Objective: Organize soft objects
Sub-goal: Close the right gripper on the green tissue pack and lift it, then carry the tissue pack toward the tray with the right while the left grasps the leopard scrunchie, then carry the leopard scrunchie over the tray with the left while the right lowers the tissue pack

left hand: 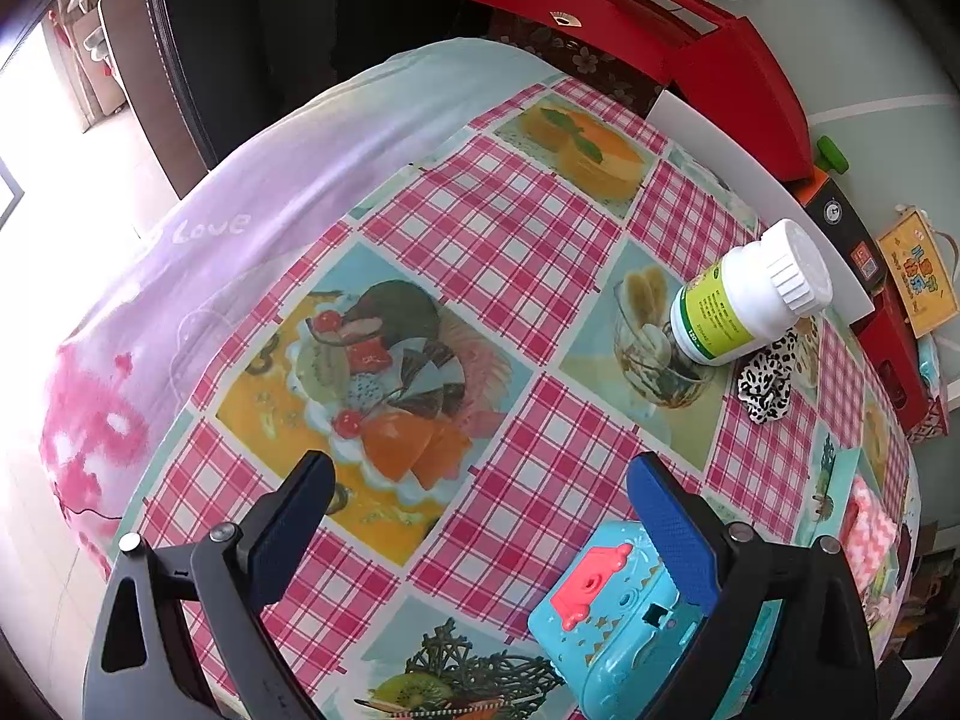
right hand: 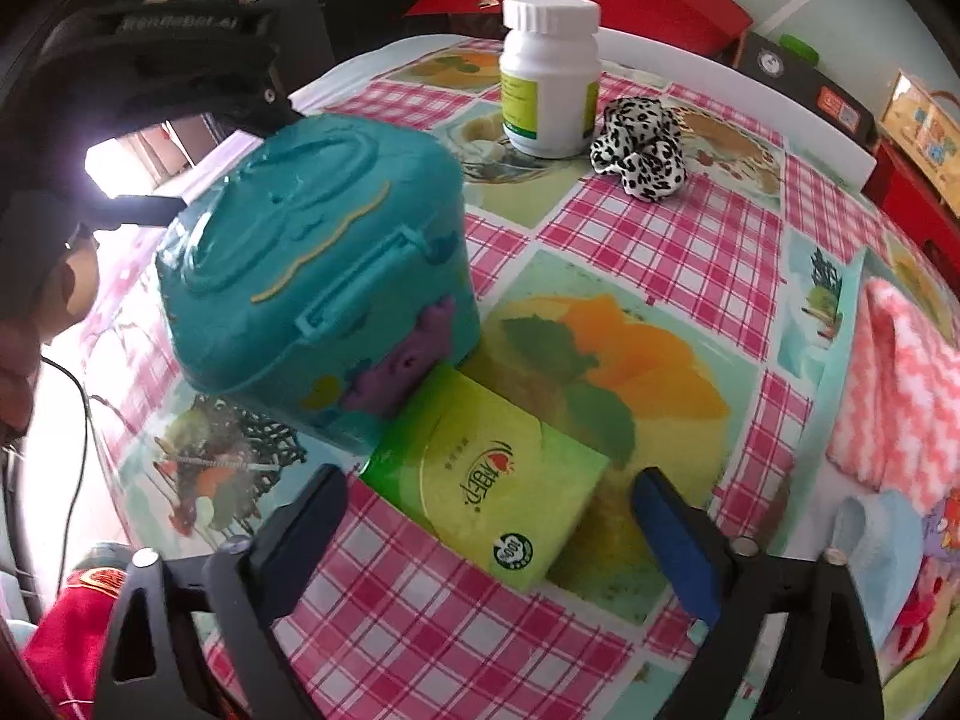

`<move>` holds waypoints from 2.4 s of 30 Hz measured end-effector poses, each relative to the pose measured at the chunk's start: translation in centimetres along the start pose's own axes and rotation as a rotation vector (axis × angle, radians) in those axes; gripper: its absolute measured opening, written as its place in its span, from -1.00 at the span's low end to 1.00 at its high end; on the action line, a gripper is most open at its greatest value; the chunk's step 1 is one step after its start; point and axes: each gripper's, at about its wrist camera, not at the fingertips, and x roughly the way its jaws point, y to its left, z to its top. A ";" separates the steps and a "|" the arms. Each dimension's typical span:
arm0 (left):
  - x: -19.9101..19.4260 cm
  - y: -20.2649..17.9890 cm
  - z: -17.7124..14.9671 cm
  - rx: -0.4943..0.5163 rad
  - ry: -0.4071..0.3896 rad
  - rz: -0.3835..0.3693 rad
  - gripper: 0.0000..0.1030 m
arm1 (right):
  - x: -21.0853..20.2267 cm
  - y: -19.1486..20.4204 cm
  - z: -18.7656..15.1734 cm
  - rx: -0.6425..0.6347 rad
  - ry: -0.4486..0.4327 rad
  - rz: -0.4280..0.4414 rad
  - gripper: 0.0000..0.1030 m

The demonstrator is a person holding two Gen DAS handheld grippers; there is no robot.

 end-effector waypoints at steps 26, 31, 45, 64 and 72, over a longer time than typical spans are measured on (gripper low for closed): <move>-4.2 -6.1 0.7 0.070 -0.083 -0.131 0.90 | -7.2 -8.7 1.1 0.243 -0.166 -0.072 0.56; -3.9 -10.0 0.7 0.131 -0.054 -0.172 0.90 | -9.4 -12.8 0.9 0.363 -0.224 -0.152 0.56; 3.7 -18.8 2.2 0.179 0.118 -0.080 0.81 | -13.6 -20.2 -2.7 0.570 -0.323 -0.226 0.56; 9.1 -20.6 2.3 0.107 0.087 -0.008 -0.39 | -15.0 -22.6 -4.4 0.649 -0.354 -0.217 0.56; 8.4 -19.4 1.4 0.092 0.077 -0.065 -0.49 | -14.9 -22.8 -4.6 0.657 -0.347 -0.225 0.56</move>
